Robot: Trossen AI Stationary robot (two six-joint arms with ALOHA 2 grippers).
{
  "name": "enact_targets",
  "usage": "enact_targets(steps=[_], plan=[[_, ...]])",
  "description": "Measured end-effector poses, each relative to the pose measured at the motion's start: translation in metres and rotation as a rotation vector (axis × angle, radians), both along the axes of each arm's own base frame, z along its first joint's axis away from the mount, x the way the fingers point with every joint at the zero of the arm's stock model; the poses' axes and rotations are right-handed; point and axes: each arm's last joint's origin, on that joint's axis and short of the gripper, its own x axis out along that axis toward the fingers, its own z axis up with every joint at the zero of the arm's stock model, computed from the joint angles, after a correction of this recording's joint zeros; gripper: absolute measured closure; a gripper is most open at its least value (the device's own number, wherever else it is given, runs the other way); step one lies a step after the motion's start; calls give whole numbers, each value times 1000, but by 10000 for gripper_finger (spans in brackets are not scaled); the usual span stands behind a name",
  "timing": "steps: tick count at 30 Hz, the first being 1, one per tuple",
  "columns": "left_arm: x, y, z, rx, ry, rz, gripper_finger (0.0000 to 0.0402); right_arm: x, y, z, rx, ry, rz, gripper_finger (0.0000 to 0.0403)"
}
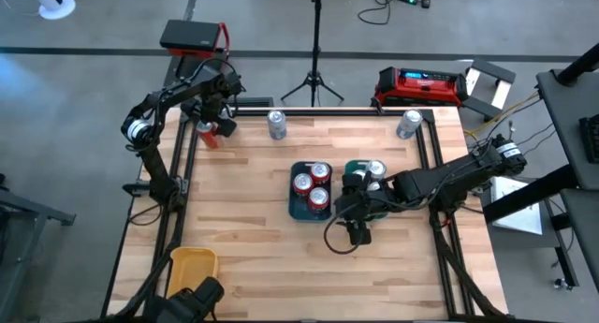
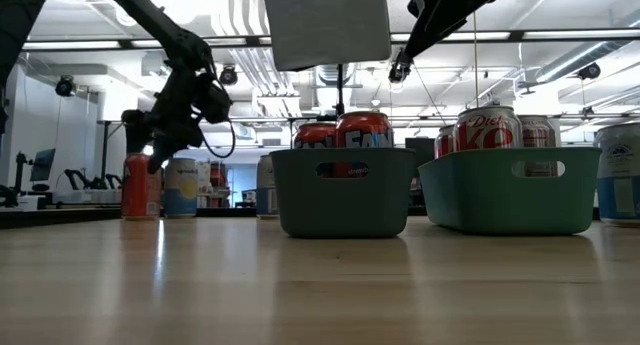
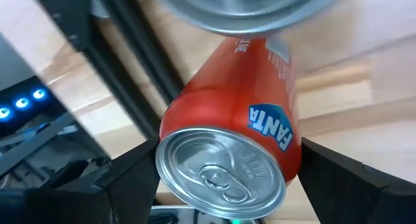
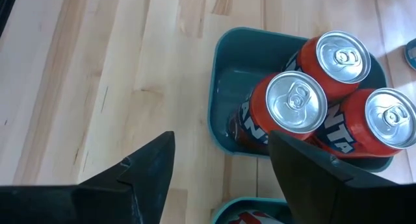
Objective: Sort soda cans
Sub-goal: Put the orange soda can into the dark green bin
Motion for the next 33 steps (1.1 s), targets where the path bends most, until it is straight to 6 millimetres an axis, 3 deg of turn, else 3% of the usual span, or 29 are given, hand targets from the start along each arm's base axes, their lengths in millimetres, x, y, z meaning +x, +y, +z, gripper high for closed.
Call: enact_targets(steps=[15, 25, 33], plan=[[3, -13, 11, -29, -97, -15, 87, 0, 0, 0, 0, 0, 0, 152], [35, -35, 11, -11, -118, -100, 87, 0, 0, 0, -1, -1, 1, 167], [61, -55, 11, 34, -149, -195, 87, 0, 0, 0, 1, -2, 0, 158]])
